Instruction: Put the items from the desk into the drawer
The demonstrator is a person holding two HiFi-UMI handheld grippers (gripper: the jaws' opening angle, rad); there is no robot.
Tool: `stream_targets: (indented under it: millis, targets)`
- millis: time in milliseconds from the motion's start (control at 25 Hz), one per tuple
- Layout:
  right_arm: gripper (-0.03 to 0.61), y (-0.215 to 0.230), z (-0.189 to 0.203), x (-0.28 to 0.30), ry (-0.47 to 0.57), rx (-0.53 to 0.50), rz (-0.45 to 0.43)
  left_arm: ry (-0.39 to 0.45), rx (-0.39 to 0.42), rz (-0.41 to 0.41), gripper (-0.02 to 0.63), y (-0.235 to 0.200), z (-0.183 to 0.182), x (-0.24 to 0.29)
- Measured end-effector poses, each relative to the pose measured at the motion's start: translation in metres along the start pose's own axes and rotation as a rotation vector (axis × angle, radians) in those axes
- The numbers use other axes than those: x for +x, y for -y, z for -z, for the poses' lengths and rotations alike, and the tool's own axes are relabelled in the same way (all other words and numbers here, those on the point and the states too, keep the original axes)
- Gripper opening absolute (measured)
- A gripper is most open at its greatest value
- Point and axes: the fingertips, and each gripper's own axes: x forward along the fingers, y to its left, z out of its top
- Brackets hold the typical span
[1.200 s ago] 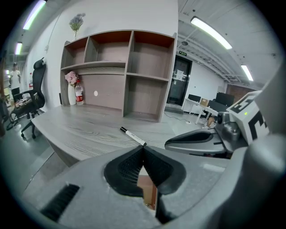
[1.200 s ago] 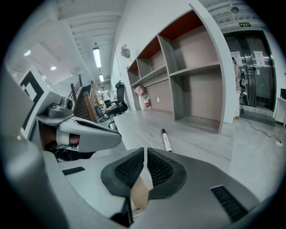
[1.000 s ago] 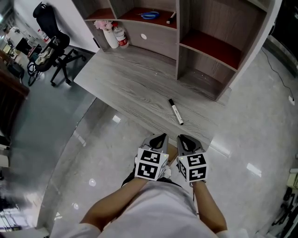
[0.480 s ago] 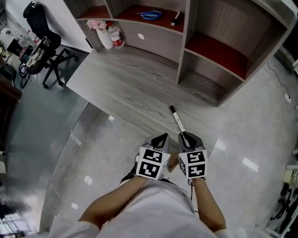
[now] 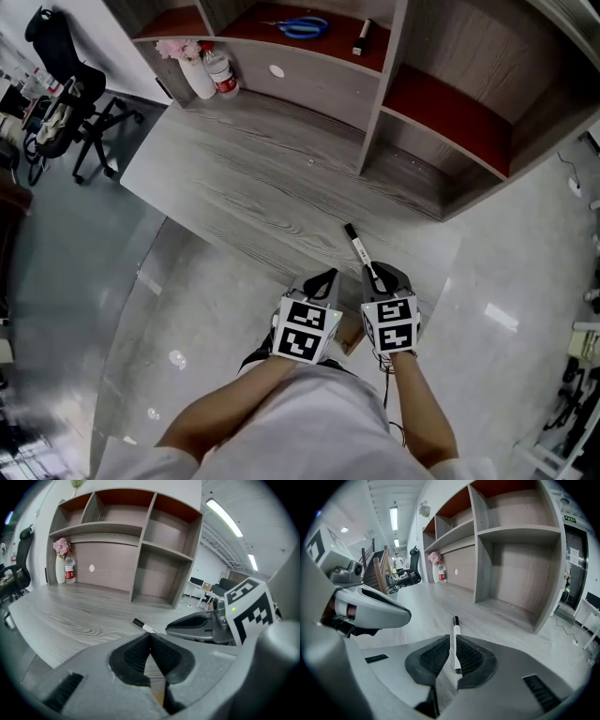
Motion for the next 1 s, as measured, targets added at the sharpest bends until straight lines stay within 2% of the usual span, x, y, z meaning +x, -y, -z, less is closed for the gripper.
stream_targets:
  millis: [320,480,720,1000]
  targets:
    - [0.008,0.006,-0.002,0.023,-0.036,0.012,0.019,-0.019,-0.002,0.013,0.002,-0.023,-0.003,0.007]
    - [0.061,0.005,0.0,0.032,-0.062,0.014,0.009,-0.03,-0.006,0.011,0.002,-0.031,0.0,0.007]
    - [0.061,0.007,0.011,0.043,-0.108,-0.009,0.021,-0.027,0.001,0.009,0.002,-0.035,0.0,0.004]
    - [0.061,0.015,0.02,0.05,-0.136,0.027,0.033,-0.028,-0.01,-0.006,0.002,-0.038,0.006,-0.003]
